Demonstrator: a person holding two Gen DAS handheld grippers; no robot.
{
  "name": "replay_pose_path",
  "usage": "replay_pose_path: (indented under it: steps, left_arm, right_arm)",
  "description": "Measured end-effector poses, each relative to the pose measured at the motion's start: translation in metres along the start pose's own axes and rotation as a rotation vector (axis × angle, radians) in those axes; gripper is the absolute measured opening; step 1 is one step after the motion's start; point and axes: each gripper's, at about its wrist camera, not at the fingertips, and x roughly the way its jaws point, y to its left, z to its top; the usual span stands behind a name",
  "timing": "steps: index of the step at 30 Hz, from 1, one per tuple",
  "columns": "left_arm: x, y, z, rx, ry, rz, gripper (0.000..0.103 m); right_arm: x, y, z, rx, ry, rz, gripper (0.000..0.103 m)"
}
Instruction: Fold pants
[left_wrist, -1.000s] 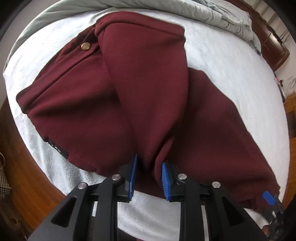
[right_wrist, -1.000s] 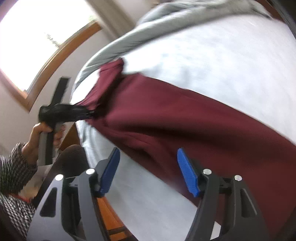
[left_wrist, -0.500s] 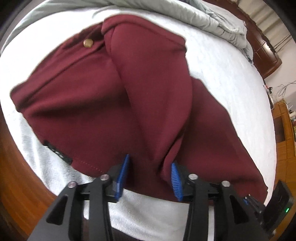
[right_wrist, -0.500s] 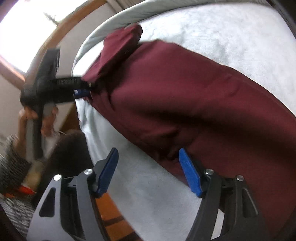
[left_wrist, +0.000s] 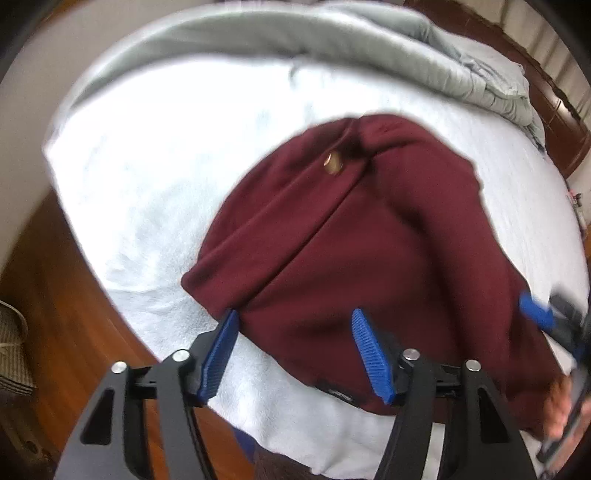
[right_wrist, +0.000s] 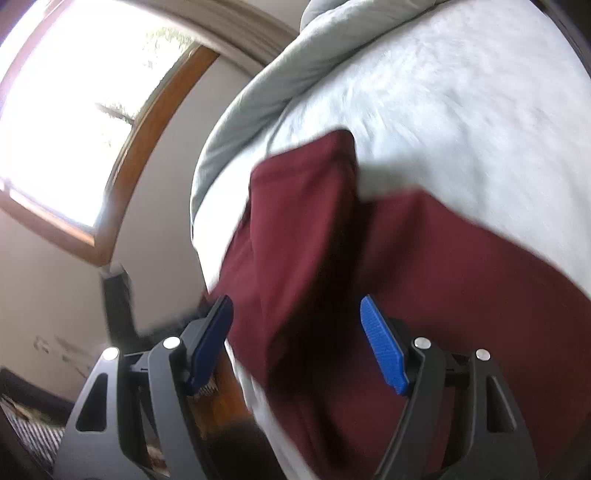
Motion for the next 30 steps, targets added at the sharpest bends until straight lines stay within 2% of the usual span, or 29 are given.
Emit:
replay_pose_path:
  steps: [2, 6, 8, 10, 13, 14, 16, 17, 18, 20, 22, 24, 26, 28, 30]
  left_arm:
    - [0.010, 0.009, 0.001, -0.013, 0.031, -0.033, 0.064]
    - [0.005, 0.008, 0.004, -0.008, 0.013, -0.067, 0.064]
    - [0.004, 0.015, 0.007, -0.024, 0.020, -0.101, 0.064]
    - [-0.001, 0.025, 0.007, -0.046, 0.024, -0.142, 0.063]
    - [-0.008, 0.035, 0.007, -0.063, 0.017, -0.180, 0.061]
    - [-0.010, 0.039, 0.005, -0.065, 0.013, -0.186, 0.060]
    - [-0.015, 0.042, 0.002, -0.068, 0.000, -0.197, 0.060]
    - [-0.016, 0.043, 0.000, -0.069, -0.007, -0.199, 0.059]
    - [-0.017, 0.045, 0.001, -0.076, -0.016, -0.199, 0.059]
    - [-0.030, 0.053, -0.004, -0.100, -0.070, -0.151, 0.061]
    - [-0.046, 0.063, -0.009, -0.116, -0.113, -0.143, 0.064]
    - [-0.052, 0.074, -0.011, -0.157, -0.131, -0.205, 0.064]
    - [-0.052, 0.080, -0.012, -0.186, -0.127, -0.280, 0.066]
    - [-0.045, 0.085, -0.011, -0.225, -0.108, -0.367, 0.066]
    - [-0.038, 0.081, -0.008, -0.258, -0.096, -0.420, 0.067]
  right_arm:
    - [0.017, 0.000, 0.025, 0.020, -0.014, -0.002, 0.072]
    - [0.053, -0.017, 0.054, 0.084, 0.006, -0.066, 0.072]
    - [0.069, -0.026, 0.062, 0.123, 0.031, -0.039, 0.071]
    - [0.079, -0.029, 0.066, 0.140, 0.036, 0.004, 0.041]
    - [0.084, -0.012, 0.069, 0.067, 0.026, 0.029, 0.015]
    - [0.080, -0.005, 0.068, 0.051, 0.018, 0.056, 0.014]
    - [0.075, 0.010, 0.063, 0.002, 0.000, 0.136, 0.013]
    - [0.076, 0.024, 0.060, -0.029, 0.013, 0.211, 0.013]
    - [0.078, 0.033, 0.057, -0.046, 0.028, 0.250, 0.014]
    - [0.084, 0.053, 0.047, -0.093, 0.071, 0.284, 0.017]
    - [0.098, 0.065, 0.039, -0.103, 0.116, 0.308, 0.021]
    - [0.118, 0.074, 0.029, -0.104, 0.173, 0.322, 0.023]
    - [0.138, 0.080, 0.023, -0.123, 0.222, 0.296, 0.032]
    - [0.154, 0.082, 0.019, -0.104, 0.277, 0.327, 0.048]
    - [0.151, 0.082, 0.015, -0.079, 0.283, 0.352, 0.060]
